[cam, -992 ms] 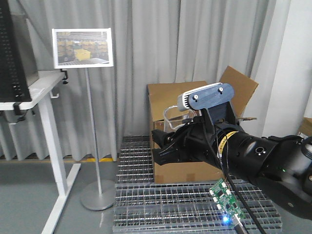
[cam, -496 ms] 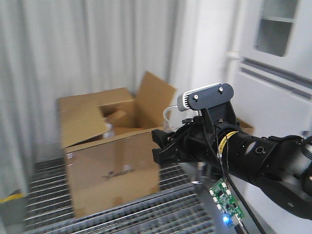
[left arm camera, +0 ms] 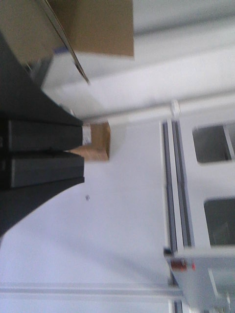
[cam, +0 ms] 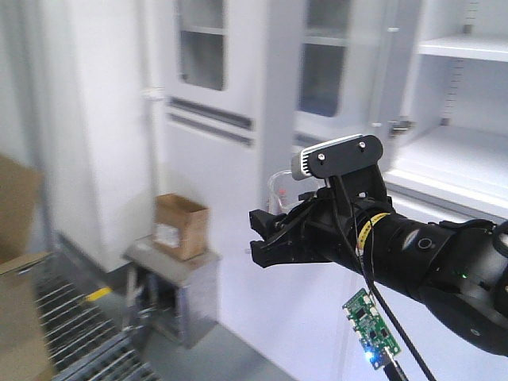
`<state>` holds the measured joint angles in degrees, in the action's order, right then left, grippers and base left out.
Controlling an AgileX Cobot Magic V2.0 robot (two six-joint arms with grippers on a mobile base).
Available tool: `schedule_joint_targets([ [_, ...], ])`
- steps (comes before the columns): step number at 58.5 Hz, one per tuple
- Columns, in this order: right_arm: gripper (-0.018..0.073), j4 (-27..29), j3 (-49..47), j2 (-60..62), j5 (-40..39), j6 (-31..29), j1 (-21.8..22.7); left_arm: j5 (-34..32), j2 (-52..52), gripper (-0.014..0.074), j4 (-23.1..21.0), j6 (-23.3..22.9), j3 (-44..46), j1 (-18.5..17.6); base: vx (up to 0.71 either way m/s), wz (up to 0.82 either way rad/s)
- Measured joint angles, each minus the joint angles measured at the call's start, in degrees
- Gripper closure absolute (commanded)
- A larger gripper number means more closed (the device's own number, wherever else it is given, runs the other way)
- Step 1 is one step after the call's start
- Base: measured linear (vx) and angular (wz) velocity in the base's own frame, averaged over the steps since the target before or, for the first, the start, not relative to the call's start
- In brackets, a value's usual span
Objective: Pick beaker and place in left cabinet
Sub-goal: 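Carry the beaker in the right gripper toward the open cabinet, then bring the held beaker over the blue tray on the shelf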
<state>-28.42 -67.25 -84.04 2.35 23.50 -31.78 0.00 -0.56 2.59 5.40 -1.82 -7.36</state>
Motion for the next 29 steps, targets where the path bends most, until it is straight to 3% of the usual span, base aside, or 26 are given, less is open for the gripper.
schedule_joint_targets([
  [29, 0.0568, 0.0, 0.0, 0.0, 0.1, 0.0, 0.0, 0.0, 0.0, 0.0595, 0.0, 0.0, 0.0, 0.0, 0.22, -0.69],
])
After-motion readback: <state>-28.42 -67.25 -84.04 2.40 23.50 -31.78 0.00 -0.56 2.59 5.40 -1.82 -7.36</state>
